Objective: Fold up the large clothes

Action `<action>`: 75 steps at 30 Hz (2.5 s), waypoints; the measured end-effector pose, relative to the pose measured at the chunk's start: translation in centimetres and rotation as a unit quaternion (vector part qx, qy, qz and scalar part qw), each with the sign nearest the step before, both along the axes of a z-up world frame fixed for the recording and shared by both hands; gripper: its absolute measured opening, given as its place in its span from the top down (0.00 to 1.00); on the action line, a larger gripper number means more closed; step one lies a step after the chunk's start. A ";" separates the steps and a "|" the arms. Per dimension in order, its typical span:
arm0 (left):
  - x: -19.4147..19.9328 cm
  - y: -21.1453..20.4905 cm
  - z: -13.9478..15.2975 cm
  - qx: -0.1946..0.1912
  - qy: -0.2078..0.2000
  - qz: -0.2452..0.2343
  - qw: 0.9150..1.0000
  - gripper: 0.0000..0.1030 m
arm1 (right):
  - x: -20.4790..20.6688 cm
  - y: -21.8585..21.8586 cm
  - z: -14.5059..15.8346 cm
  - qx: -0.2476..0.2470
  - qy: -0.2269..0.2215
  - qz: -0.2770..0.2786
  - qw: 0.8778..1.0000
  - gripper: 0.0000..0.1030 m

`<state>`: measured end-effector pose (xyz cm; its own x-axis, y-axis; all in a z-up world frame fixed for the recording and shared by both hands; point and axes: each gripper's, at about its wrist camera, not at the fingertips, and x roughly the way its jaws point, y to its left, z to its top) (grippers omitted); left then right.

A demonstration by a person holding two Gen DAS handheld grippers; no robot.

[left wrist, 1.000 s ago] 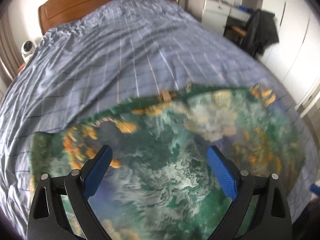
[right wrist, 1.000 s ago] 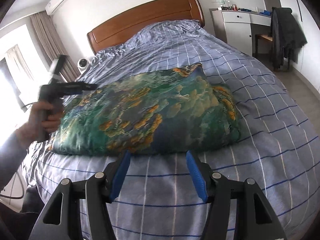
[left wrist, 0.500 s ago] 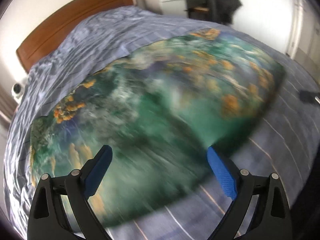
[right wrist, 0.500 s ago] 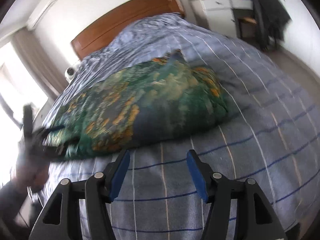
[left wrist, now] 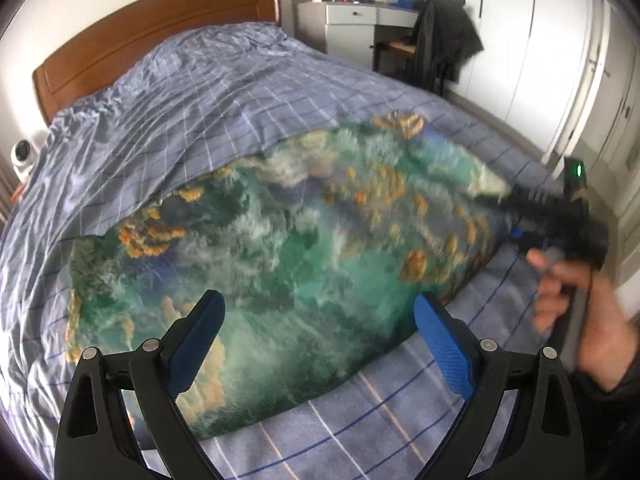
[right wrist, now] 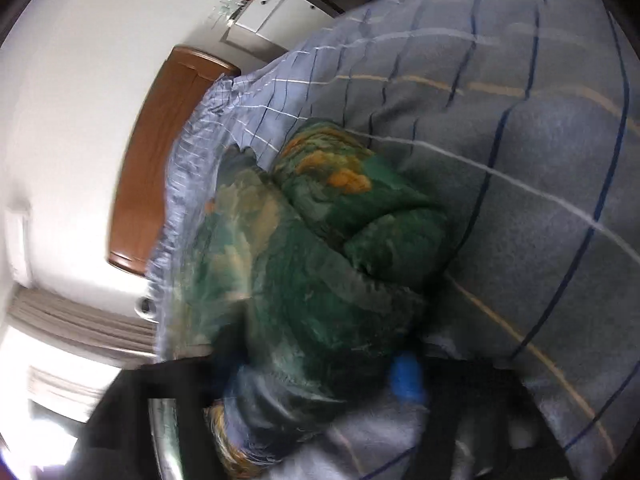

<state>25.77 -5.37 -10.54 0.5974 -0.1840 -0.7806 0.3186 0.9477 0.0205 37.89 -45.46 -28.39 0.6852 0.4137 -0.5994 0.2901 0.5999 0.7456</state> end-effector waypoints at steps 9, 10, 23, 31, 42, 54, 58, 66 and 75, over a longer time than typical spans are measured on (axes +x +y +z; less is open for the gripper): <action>4.2 -1.2 8.1 -0.139 0.042 -0.068 0.987 0.07 | -4.9 9.1 13.6 -0.264 -0.220 0.129 0.930 0.72; 4.8 -1.0 8.9 -0.157 0.052 -0.070 0.984 0.07 | -5.7 11.0 15.0 -0.288 -0.248 0.152 0.912 0.72; 5.0 6.8 6.7 -0.105 0.112 0.026 0.988 0.07 | -15.8 31.6 15.5 -0.518 -0.420 0.392 0.634 0.72; 6.0 10.7 2.4 -0.111 0.130 0.064 0.983 0.72 | -16.6 33.5 14.4 -0.496 -0.400 0.462 0.617 0.47; 6.7 20.8 -2.2 -0.166 0.129 0.140 0.968 0.71 | -7.4 29.9 17.9 -0.342 -0.296 0.446 0.772 0.66; 7.3 23.7 -9.1 -0.187 0.149 0.166 0.957 0.59 | -2.2 34.2 7.0 -0.298 -0.167 0.492 0.801 0.83; 6.9 23.8 -9.4 -0.202 0.141 0.168 0.954 0.58 | -2.1 35.1 7.2 -0.322 -0.156 0.494 0.792 0.82; 6.4 24.3 -9.9 -0.198 0.132 0.170 0.956 0.57 | 3.5 37.4 16.4 -0.305 -0.163 0.478 0.807 0.79; 6.0 23.8 -10.4 -0.186 0.132 0.176 0.958 0.57 | 14.1 44.1 7.1 -0.305 -0.031 0.477 0.823 0.80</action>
